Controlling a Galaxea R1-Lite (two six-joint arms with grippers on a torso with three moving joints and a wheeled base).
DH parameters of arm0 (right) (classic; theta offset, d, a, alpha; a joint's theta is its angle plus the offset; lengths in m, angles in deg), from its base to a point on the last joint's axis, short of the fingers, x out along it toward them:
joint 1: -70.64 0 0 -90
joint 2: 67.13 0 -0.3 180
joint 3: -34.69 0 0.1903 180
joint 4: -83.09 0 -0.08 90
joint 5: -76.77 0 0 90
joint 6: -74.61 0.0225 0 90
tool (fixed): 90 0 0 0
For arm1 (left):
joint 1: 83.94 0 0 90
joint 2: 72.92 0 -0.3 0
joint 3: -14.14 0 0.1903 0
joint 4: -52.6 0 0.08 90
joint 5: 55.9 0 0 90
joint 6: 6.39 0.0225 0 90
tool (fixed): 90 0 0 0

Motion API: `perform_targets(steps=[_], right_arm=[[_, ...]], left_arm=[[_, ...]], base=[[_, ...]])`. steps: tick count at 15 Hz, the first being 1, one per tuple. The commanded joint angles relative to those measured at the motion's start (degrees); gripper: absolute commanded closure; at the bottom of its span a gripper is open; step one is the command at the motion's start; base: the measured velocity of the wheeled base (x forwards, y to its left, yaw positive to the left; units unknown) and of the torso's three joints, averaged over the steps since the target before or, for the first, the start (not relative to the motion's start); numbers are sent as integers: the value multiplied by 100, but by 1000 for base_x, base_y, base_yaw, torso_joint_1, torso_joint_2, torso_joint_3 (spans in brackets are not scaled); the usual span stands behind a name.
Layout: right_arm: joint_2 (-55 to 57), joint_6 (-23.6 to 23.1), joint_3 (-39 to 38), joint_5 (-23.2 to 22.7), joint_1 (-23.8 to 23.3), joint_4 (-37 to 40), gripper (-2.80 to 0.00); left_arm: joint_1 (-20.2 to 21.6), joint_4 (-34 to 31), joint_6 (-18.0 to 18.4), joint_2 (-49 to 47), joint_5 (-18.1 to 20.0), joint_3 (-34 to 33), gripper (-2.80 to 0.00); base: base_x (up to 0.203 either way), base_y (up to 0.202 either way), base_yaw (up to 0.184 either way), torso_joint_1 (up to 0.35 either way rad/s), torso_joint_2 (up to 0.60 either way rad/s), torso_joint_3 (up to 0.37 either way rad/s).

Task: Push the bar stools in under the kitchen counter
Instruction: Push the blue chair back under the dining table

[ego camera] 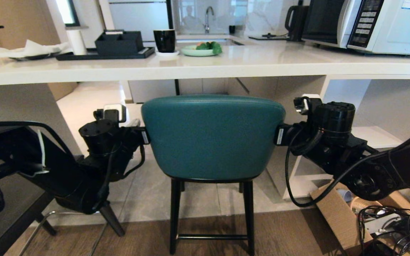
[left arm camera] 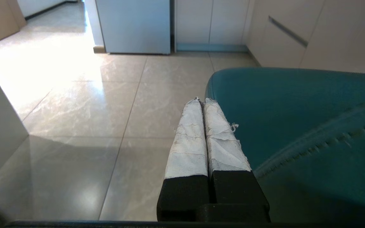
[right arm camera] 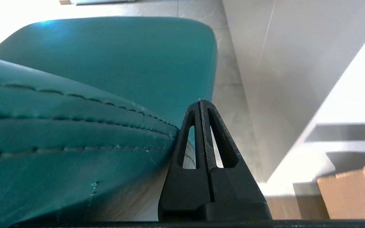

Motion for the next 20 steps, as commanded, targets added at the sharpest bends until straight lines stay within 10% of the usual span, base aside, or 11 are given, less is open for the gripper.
perform_targets(steps=[1, 20], right_arm=[[362, -2, 346, 12, -63, 6, 0], [1976, -117, 3513, 303, -718, 1214, 0]], left_arm=[[19, -50, -13, -261, -13, 243, 0], [123, -1454, 72, -1253, 141, 2608, 0]], base=[[0, 0, 0, 0, 0, 0], [0, 0, 0, 0, 0, 0]])
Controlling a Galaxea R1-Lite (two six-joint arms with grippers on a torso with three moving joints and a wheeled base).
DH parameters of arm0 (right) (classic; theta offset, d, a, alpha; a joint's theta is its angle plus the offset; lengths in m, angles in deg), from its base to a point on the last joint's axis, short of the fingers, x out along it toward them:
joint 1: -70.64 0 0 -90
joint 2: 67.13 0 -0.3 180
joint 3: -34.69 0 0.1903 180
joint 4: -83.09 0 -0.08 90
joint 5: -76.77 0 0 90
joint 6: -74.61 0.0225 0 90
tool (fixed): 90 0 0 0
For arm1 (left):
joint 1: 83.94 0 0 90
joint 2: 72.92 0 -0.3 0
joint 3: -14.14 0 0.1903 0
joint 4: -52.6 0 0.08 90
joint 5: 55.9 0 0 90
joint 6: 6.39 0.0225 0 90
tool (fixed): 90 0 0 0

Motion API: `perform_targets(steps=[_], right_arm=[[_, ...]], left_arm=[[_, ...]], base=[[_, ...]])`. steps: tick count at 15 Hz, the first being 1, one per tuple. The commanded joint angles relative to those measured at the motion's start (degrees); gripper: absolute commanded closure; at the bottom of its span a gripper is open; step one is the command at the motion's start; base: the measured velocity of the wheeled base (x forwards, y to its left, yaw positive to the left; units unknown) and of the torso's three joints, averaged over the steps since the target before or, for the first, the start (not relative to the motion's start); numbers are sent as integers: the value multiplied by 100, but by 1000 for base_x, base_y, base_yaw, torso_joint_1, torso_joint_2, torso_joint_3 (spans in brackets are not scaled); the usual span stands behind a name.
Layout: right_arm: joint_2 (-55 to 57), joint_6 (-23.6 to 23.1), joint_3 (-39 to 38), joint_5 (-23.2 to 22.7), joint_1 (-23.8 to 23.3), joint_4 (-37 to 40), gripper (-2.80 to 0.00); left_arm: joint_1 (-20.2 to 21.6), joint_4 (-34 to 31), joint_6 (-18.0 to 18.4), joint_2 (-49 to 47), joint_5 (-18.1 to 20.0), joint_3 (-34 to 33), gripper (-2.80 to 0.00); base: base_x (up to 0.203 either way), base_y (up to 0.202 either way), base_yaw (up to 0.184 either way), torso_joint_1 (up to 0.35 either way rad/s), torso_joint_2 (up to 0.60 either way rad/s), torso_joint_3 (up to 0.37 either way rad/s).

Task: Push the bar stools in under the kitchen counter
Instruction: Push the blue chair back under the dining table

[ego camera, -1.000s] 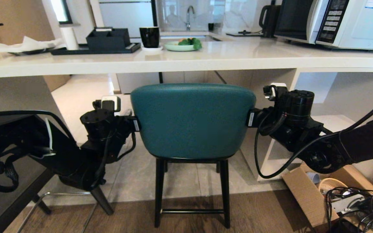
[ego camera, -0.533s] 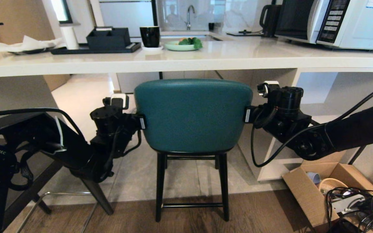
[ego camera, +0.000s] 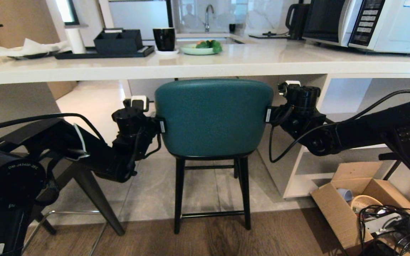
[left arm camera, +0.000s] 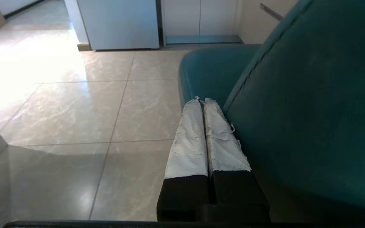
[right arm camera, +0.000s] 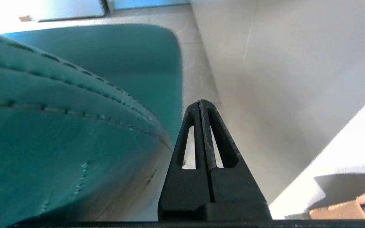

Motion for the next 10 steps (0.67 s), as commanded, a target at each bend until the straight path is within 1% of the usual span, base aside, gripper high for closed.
perform_targets(steps=[1, 4, 6, 10], right_arm=[[294, 7, 444, 14, -42, 149, 0], [414, 7, 574, 26, -33, 248, 0], [425, 16, 533, 147, -25, 231, 0], [289, 20, 453, 156, -33, 224, 0]], left_arm=[[54, -65, -3, -243, -20, 279, 0], [168, -287, 2, -479, -14, 573, 0], [204, -283, 0, -480, -21, 544, 0], [331, -288, 2, -409, -21, 509, 0]], base=[[0, 0, 0, 0, 0, 0], [0, 0, 0, 0, 0, 0], [0, 0, 0, 0, 0, 0], [0, 0, 0, 0, 0, 0]])
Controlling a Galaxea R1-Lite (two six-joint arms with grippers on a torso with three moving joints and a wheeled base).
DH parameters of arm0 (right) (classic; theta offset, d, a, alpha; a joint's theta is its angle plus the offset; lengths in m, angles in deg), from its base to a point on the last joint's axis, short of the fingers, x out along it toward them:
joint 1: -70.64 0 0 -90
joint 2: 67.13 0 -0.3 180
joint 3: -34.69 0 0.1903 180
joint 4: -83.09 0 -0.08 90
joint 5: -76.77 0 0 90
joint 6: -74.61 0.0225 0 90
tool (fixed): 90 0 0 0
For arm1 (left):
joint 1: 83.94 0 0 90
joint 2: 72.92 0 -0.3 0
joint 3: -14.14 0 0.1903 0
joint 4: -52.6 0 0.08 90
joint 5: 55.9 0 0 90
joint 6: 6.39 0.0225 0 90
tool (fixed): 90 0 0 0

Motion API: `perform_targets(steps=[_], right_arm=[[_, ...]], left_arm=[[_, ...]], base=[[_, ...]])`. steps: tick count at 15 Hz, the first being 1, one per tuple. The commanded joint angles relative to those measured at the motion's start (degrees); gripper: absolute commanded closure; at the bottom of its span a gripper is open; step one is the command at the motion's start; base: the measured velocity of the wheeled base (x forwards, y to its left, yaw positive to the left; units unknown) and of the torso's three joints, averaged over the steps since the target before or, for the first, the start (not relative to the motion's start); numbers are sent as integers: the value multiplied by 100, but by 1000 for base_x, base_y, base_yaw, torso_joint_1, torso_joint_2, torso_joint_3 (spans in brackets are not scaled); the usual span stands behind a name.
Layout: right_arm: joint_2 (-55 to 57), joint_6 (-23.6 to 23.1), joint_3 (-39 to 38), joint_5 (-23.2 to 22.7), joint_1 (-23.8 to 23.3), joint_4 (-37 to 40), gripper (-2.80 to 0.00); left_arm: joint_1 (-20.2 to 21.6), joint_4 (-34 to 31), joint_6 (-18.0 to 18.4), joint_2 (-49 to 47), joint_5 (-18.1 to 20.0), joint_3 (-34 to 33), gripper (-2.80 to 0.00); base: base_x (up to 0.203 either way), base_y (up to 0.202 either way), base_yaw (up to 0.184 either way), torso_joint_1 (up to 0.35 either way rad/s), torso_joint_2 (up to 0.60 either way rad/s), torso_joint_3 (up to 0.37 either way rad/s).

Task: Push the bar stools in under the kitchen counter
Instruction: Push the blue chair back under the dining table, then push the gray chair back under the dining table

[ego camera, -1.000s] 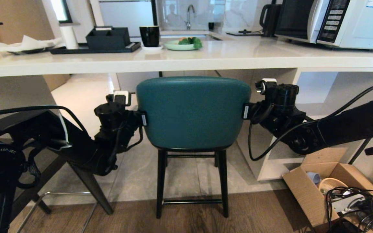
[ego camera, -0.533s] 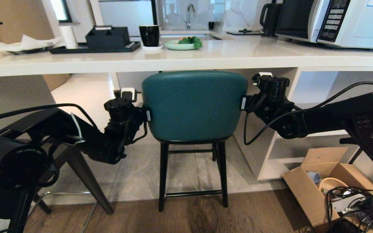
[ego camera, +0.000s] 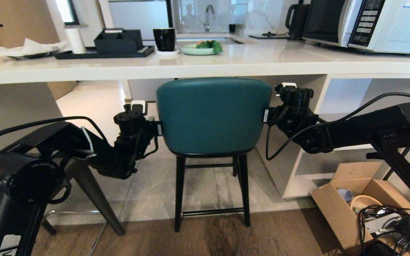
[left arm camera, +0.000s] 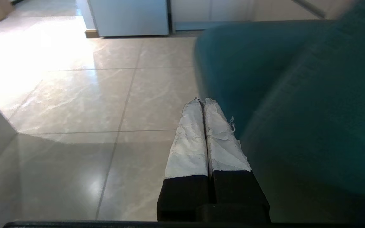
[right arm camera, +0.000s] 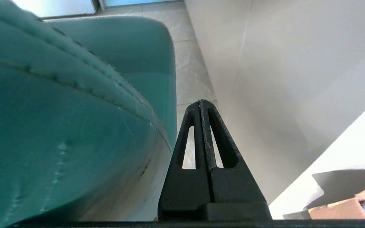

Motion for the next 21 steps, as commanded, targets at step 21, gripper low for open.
perform_targets(steps=[21], right_arm=[[-8200, -204, -5384, 163, -385, 1185, 0]], left_arm=[[339, -1315, 370, 8852, 198, -6179, 0]], base=[[0, 0, 0, 0, 0, 0]])
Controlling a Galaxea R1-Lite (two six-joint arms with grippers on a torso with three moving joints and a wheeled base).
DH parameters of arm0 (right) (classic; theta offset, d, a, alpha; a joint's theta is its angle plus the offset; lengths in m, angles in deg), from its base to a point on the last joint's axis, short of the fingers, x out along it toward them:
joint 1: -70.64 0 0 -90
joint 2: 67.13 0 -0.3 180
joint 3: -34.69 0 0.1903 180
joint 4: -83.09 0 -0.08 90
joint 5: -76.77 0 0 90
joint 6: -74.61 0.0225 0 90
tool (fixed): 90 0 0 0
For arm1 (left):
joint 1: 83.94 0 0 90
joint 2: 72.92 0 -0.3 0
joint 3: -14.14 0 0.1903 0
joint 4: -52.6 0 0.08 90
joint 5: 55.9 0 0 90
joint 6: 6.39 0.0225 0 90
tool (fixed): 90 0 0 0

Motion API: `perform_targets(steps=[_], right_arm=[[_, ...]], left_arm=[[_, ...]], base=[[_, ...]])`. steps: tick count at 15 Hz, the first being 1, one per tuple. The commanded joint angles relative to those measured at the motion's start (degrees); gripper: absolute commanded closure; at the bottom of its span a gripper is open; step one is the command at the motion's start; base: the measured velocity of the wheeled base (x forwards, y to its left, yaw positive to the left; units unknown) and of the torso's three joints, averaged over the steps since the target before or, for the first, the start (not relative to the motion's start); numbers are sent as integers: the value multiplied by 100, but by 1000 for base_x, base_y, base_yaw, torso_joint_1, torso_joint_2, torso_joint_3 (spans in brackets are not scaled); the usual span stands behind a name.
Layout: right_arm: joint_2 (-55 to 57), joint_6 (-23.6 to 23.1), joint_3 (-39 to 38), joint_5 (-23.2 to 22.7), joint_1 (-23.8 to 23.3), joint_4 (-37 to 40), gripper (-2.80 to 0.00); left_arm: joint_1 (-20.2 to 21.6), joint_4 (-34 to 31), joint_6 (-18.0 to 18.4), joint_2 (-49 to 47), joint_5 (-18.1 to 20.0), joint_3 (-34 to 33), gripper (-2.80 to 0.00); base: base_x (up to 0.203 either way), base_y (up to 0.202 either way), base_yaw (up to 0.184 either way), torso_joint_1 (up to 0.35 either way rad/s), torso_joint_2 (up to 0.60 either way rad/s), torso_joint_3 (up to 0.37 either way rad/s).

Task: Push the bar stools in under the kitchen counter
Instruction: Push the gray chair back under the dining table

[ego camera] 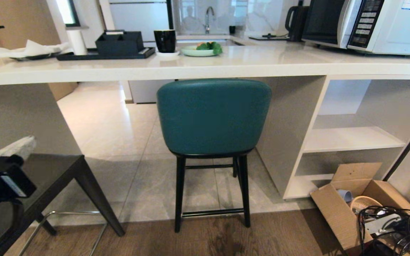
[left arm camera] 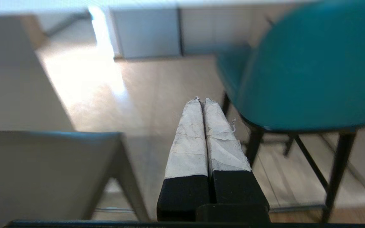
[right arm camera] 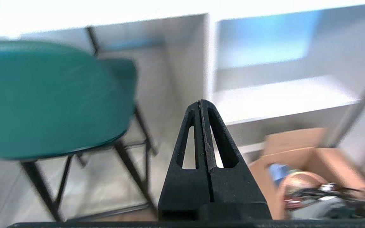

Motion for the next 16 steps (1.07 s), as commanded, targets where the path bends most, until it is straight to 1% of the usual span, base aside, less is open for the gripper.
perform_targets(steps=[1, 4, 6, 7, 9, 10, 11, 12, 14, 16], right_arm=[[-1446, -63, -362, 2, -281, 240, 0], [-2608, -131, -547, -11, -919, 1056, 0], [-3304, -157, -600, -46, -1049, 1571, 0], [-3705, -165, -626, -150, -1069, 1867, 0], [-4443, -177, -669, -534, -1127, 2516, 0], [-4755, -224, -702, -684, -1268, 2899, 0], [-5032, -338, -753, -759, -1385, 3243, 0], [-5349, -471, -856, -801, -1434, 3494, 0], [-5868, -632, -1500, -950, -1472, 3734, 0], [-5942, -699, -2288, -1033, -1485, 3508, 0]], left_arm=[[318, -422, 15, 1489, 3, -96, 0], [802, -1776, 41, 3196, 146, -113, 0], [1015, -3151, 51, 4134, 357, 52, 0], [1130, -3722, 57, 4523, 521, 104, 0], [1240, -4288, 51, 5175, 1079, -46, 0], [1270, -4603, 58, 5488, 1261, -179, 0], [1288, -4918, 60, 5670, 1342, -330, 0], [1301, -5058, 10, 5692, 1382, -510, 0], [1306, -5051, 0, 5683, 1376, -901, 0], [1307, -4714, -15, 5683, 1319, -1432, 0]], base=[[0, 0, 0, 0, 0, 0], [0, 0, 0, 0, 0, 0], [0, 0, 0, 0, 0, 0], [0, 0, 0, 0, 0, 0], [0, 0, 0, 0, 0, 0], [0, 0, 0, 0, 0, 0], [0, 0, 0, 0, 0, 0], [0, 0, 0, 0, 0, 0], [0, 0, 0, 0, 0, 0], [0, 0, 0, 0, 0, 0]])
